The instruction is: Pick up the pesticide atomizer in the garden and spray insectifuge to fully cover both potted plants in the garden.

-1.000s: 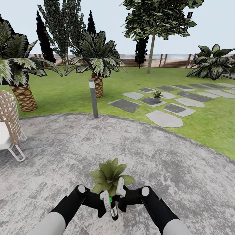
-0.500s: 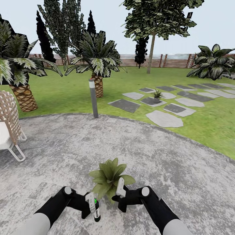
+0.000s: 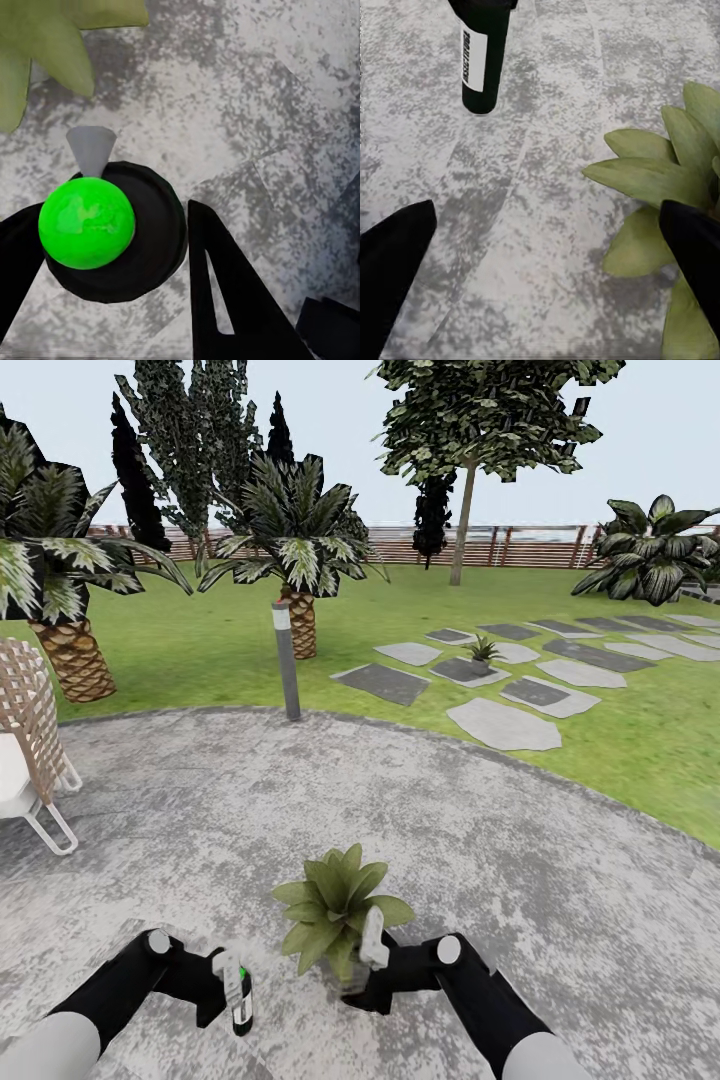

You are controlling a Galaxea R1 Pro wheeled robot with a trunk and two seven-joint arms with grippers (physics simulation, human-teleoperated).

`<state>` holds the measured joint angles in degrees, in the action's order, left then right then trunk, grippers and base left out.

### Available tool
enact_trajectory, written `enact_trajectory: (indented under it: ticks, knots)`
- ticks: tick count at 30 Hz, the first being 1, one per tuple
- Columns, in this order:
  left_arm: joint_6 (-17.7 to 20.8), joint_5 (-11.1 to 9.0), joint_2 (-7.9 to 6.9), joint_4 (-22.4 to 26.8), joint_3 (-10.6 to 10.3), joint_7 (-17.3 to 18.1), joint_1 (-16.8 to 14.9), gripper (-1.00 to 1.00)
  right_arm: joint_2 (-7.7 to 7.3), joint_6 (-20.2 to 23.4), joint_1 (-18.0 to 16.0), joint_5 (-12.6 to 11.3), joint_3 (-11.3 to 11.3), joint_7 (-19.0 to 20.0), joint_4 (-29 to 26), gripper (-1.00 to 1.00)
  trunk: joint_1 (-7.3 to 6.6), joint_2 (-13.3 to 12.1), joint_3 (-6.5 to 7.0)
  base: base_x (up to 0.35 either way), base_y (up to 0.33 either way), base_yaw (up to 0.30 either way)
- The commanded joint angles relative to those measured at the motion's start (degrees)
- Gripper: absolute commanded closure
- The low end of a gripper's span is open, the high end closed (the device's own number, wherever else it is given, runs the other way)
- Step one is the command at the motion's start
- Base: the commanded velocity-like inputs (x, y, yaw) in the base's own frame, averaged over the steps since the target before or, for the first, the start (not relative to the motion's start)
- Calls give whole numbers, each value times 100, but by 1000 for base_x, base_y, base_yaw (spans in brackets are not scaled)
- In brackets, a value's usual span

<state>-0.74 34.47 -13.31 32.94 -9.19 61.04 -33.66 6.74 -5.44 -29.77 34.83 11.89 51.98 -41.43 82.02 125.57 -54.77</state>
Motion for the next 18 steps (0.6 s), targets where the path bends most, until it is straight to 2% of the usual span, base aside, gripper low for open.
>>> enact_trajectory:
  ticks: [1,4,5,6,7,9,12,15,18]
  knots:
    - [0,10,-37,10,14,-2,17,100,-4,-58,-3,59,-13,-8,84,-100,-1,2,-5,0,0,0]
    - [10,1,-61,10,112,-97,52,100,-46,-70,2,48,-19,-43,436,-100,-1,2,-5,0,0,0]
    - [16,-5,-64,9,146,-143,58,100,-161,-87,6,34,-57,-138,693,-100,-1,2,-5,0,0,0]
    - [18,-15,-65,6,194,-194,61,100,-197,-91,8,29,-83,-186,761,-100,-1,2,-5,0,0,0]
    - [856,-43,11,15,1497,-775,46,100,-448,-1935,168,-339,-1826,-3254,2686,-100,-1,2,-5,0,0,0]
    - [869,-52,12,-19,1504,-782,54,100,-491,-2028,280,-346,-1860,-3640,2743,-100,-1,2,-5,0,0,0]
    - [811,-61,12,-257,1503,-780,60,100,-548,-2168,362,-346,-1879,-4015,2770,-100,-1,2,-5,0,0,0]
    - [681,-52,10,-451,1495,-764,61,100,-599,-2205,378,-339,-1882,-4116,2772,-100,-1,2,-5,0,0,0]
    - [385,-44,8,-510,1484,-734,61,100,-755,-2214,387,-331,-1875,-4136,2792,-100,-1,2,-5,0,0,0]
